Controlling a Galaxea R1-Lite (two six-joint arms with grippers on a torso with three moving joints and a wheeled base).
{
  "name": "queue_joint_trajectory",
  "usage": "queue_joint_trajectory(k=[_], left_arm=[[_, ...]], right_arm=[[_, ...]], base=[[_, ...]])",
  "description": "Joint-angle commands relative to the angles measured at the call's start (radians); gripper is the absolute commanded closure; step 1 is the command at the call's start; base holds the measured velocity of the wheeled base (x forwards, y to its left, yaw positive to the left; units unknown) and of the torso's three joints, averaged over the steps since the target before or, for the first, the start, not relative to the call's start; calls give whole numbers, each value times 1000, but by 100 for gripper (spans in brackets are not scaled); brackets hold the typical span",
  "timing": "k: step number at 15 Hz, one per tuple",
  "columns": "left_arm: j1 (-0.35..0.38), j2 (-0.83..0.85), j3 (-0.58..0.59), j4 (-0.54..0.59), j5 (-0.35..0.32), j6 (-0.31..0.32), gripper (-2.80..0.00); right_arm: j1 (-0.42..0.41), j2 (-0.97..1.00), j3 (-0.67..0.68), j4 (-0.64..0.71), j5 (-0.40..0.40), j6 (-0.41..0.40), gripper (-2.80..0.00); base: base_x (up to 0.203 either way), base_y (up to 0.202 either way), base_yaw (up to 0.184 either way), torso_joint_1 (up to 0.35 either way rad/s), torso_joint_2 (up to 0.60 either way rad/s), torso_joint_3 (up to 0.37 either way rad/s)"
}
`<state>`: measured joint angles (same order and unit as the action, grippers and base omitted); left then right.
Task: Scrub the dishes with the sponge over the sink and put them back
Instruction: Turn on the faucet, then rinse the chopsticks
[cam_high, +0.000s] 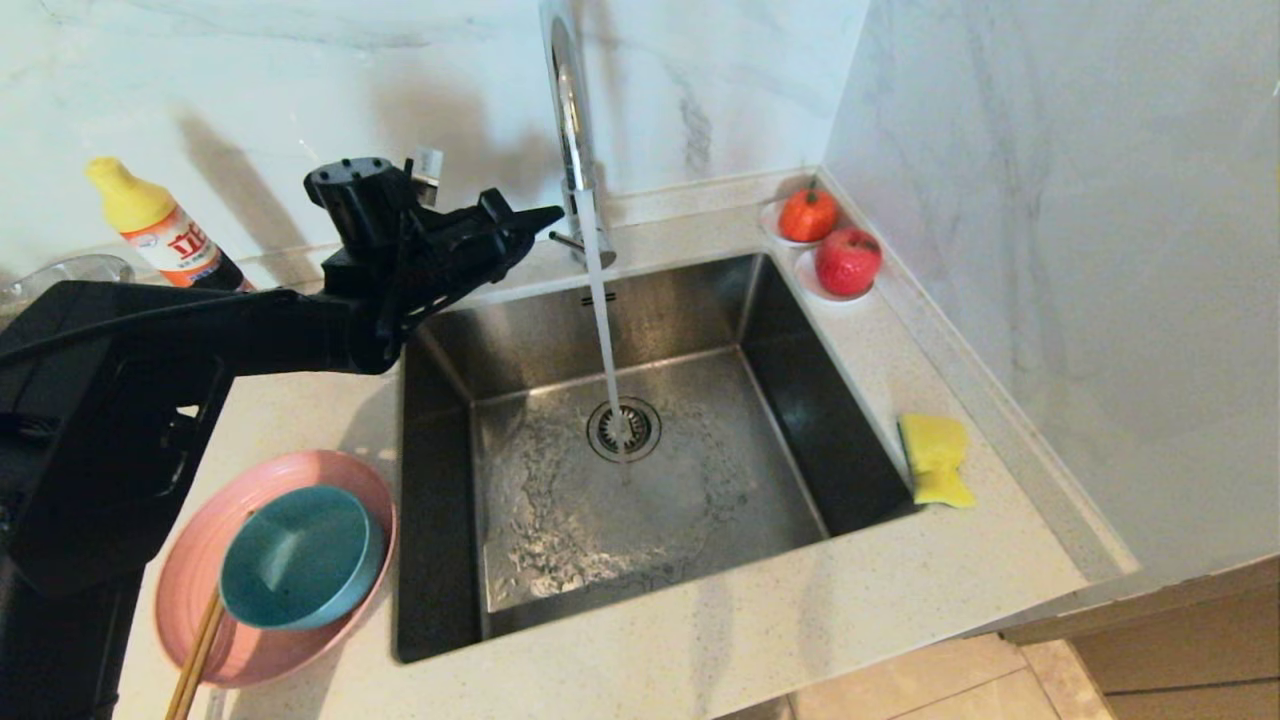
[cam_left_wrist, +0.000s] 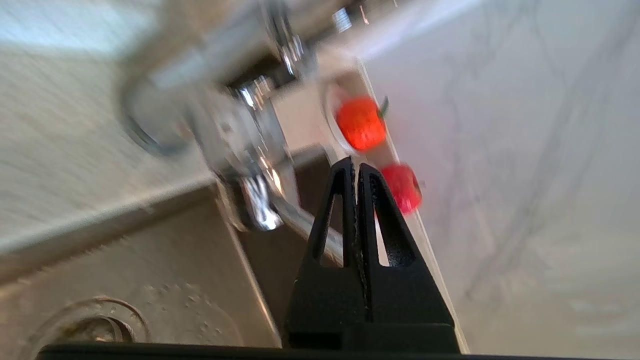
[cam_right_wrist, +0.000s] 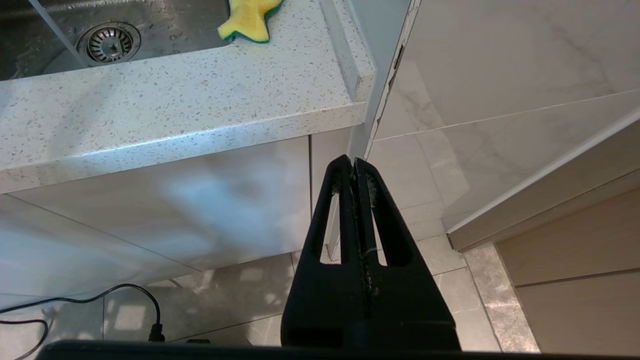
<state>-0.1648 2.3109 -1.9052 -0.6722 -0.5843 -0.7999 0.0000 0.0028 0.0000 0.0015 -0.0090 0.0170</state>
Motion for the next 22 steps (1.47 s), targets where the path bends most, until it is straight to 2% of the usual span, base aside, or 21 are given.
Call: queue_joint_trajectory(k=[1,5,7,10,12,14,18,22], left_arm=[[21,-28,-26,35,3,-1,0],[46,-120,-25,112,3,7,0],[51,-182,-9,178,20,40,0],[49,-294,19,305,140,141,0],[48,-400,58,360,186,174,0],[48,-510,131,404,220,248,0],[46,-729,291,468,420,448,0],[45,-966,514,474,525,597,0]], right_arm=[[0,0,0,0,0,0,0],[0,0,0,0,0,0,0],[0,0,0,0,0,0,0],[0,0,0,0,0,0,0],[1,0,0,0,0,0,0],[0,0,0,0,0,0,0],[0,0,0,0,0,0,0],[0,0,0,0,0,0,0]], base=[[0,0,0,0,0,0],[0,0,0,0,0,0],[0,0,0,0,0,0],[0,0,0,0,0,0],[0,0,0,0,0,0],[0,0,0,0,0,0],[0,0,0,0,0,0],[0,0,0,0,0,0]])
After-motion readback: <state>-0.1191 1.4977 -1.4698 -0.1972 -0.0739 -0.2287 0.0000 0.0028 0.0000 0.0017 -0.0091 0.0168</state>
